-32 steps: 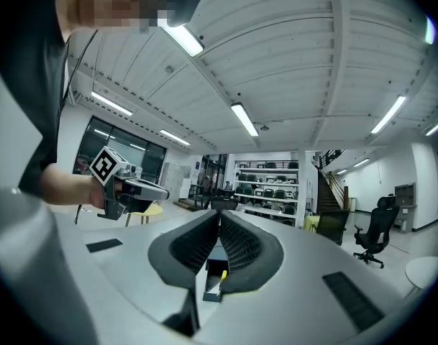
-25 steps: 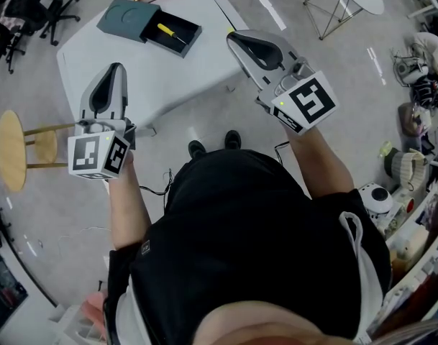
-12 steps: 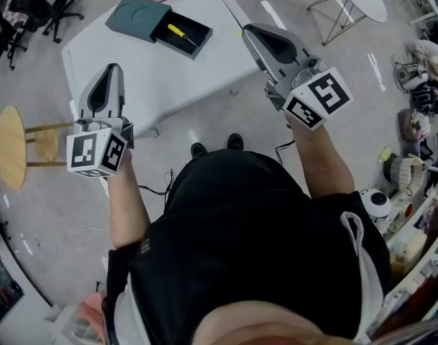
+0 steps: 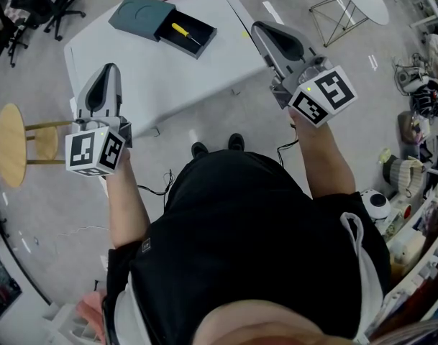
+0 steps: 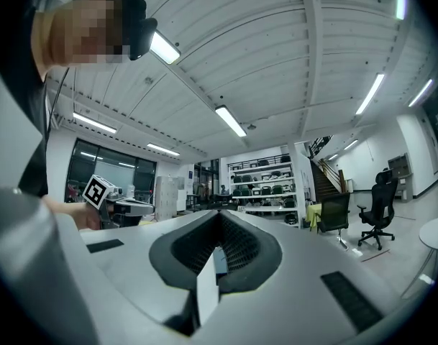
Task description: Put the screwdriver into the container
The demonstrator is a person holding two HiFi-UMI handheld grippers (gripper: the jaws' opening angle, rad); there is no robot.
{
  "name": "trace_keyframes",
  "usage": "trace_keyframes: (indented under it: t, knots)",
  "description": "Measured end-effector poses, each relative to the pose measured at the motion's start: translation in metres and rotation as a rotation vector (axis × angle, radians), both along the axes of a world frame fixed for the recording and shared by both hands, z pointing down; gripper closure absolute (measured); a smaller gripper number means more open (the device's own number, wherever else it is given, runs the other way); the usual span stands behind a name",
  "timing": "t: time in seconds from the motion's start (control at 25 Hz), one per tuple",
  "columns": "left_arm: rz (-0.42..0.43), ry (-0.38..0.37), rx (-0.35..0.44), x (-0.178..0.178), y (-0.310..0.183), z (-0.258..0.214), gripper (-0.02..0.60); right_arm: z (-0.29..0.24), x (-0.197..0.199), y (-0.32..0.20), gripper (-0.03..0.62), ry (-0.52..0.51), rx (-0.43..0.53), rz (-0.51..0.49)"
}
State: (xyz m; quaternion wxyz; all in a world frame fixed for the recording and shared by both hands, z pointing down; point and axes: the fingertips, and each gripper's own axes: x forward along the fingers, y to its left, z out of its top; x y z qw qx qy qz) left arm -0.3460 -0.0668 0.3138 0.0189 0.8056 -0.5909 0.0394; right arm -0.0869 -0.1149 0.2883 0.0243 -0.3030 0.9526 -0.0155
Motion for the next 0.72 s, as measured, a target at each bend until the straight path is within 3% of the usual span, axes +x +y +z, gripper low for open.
trace_keyframes:
  t: [0.72]
  knots:
    - [0.007,-0.001,0.001,0.0048,-0.0008,-0.0003,0.555,-0.0050,0.0018,-0.0021,0.565,-0.066,-0.039,-0.020]
